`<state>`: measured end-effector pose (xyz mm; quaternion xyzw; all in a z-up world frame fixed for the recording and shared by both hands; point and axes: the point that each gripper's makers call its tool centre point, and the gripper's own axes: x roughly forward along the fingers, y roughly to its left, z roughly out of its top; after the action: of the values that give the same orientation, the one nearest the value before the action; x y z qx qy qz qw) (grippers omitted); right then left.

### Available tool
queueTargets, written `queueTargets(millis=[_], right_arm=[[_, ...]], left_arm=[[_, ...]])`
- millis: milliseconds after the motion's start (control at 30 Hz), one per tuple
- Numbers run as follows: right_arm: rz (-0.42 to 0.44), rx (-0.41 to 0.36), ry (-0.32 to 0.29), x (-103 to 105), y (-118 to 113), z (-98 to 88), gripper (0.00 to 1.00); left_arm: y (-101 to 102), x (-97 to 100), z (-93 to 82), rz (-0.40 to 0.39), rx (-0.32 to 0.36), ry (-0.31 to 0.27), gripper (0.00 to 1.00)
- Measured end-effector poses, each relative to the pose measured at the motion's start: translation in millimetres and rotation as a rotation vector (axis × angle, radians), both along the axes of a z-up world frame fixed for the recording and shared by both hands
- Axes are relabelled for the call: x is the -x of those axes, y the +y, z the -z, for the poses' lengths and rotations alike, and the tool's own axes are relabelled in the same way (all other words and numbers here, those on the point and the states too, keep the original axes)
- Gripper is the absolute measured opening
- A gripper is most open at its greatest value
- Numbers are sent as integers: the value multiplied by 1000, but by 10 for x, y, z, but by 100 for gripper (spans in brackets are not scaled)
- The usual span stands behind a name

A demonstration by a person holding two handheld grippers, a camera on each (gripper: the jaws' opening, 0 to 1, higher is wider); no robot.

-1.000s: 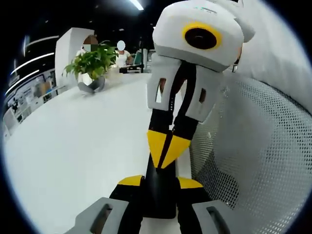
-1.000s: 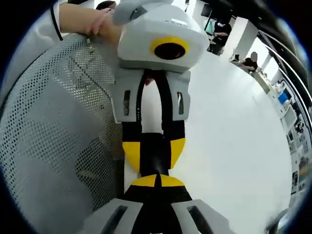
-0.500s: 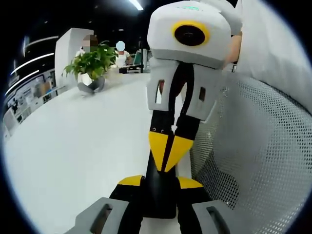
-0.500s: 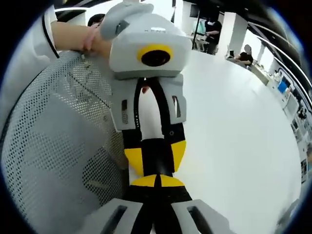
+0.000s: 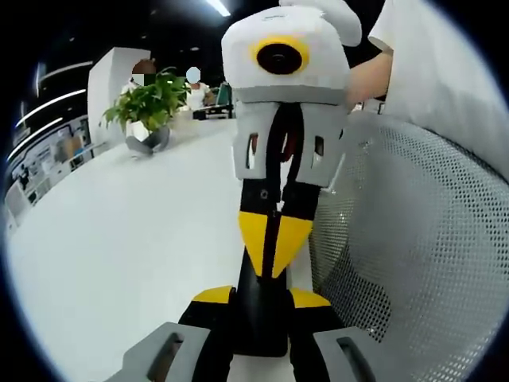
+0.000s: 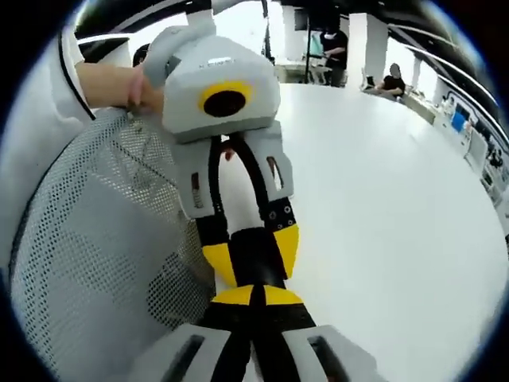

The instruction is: Press the specified remote control buttons in sequence, fully releasing each button before pressing the next.

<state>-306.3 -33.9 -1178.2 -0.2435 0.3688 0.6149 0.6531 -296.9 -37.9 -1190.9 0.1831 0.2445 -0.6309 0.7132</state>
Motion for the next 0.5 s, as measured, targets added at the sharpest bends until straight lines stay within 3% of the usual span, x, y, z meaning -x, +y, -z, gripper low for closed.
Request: queueTargets(millis=[133, 233, 367, 500], right_arm=[[-37, 48, -93, -55, -193, 34, 11], [0, 19, -47, -40, -237, 27, 17], [-14, 80, -81, -89, -379, 109, 23], [-20, 54, -73, -91, -406, 139, 23]], left_arm=[[-2, 3, 4, 8, -11, -16, 24], [-1, 4, 5, 8, -11, -16, 24], [0, 5, 4, 7, -11, -15, 24], [1, 5, 5, 5, -11, -16, 24]])
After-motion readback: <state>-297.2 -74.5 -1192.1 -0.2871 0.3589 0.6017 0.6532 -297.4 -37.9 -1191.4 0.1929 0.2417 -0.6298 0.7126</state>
